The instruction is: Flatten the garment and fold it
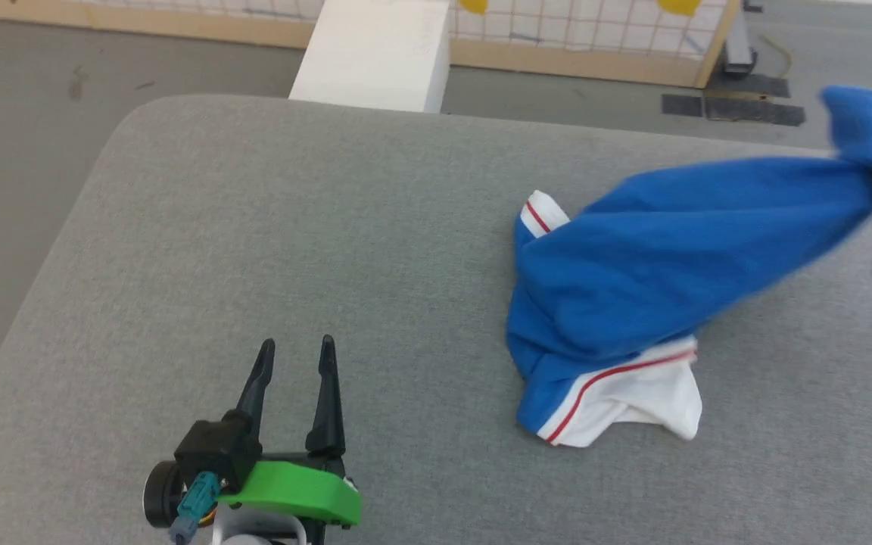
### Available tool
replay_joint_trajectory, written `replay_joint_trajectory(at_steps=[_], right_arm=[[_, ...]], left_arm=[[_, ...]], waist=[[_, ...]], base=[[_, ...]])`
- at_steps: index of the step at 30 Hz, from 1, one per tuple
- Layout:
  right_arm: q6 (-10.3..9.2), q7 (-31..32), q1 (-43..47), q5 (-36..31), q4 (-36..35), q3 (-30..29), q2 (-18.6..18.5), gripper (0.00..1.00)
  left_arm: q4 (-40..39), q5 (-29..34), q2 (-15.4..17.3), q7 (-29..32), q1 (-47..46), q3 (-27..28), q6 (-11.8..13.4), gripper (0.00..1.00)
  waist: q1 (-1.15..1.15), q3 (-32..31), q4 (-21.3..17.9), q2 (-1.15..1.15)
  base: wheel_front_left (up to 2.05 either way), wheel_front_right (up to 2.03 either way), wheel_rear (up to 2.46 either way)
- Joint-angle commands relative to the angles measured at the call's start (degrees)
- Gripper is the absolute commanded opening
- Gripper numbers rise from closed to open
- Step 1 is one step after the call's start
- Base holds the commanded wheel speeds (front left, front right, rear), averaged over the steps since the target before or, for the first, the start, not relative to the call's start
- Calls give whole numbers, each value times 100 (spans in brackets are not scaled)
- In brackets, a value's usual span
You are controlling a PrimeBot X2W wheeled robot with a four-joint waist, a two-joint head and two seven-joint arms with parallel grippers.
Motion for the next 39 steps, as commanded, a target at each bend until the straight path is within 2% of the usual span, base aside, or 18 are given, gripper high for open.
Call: replay_joint_trajectory(at_steps=[1,7,10,13,14,15,16,20,25,33,37,39], right_arm=[[-9,43,307,-20,-132,-294,-40,0],[-9,154,1623,-357,-617,-1736,69,0],[-9,156,2166,-504,-624,-2125,337,0],[-9,77,2434,-673,-528,-2254,570,2],[-9,-15,2483,-752,-452,-2272,633,32],[-9,-96,2493,-817,-387,-2300,682,96],[-9,-168,2474,-889,-310,-2336,736,100],[-9,-409,2273,-969,-298,-2204,800,100],[-9,-506,1941,-801,-865,-1806,690,100],[-9,473,2082,-223,-1800,-483,716,100],[-9,864,2394,-80,-1704,110,680,100],[-9,1047,2595,-71,-1424,362,684,100]], left_arm=[[-6,6,-13,-20,73,35,-3,100],[9,70,-13,-20,160,139,-80,100],[29,99,-14,-20,174,179,-122,100],[71,121,-14,-20,171,180,-157,100],[94,132,-14,-20,164,169,-172,100],[112,138,-14,-20,157,161,-182,100],[131,142,-14,-20,150,156,-190,100],[171,141,-14,-20,162,150,-201,100],[190,109,-14,-20,223,149,-198,100],[102,44,-14,-21,247,107,-140,100],[90,23,-14,-21,222,74,-155,100],[94,-6,-14,-21,179,50,-156,100]], waist=[[0,-97,-107,0],[0,-31,-59,0],[0,-14,-30,0],[0,-24,-5,0],[0,-33,5,0],[0,-44,12,0],[0,-65,19,0],[0,-143,25,0],[0,-240,9,0],[0,-209,-4,0],[0,-133,48,0],[0,-66,133,0]], base=[[0,0,0],[0,0,0],[0,0,0],[0,0,0],[0,0,0],[0,0,0],[0,0,0],[0,0,0],[0,0,0],[0,0,0],[0,0,0],[0,0,0]])
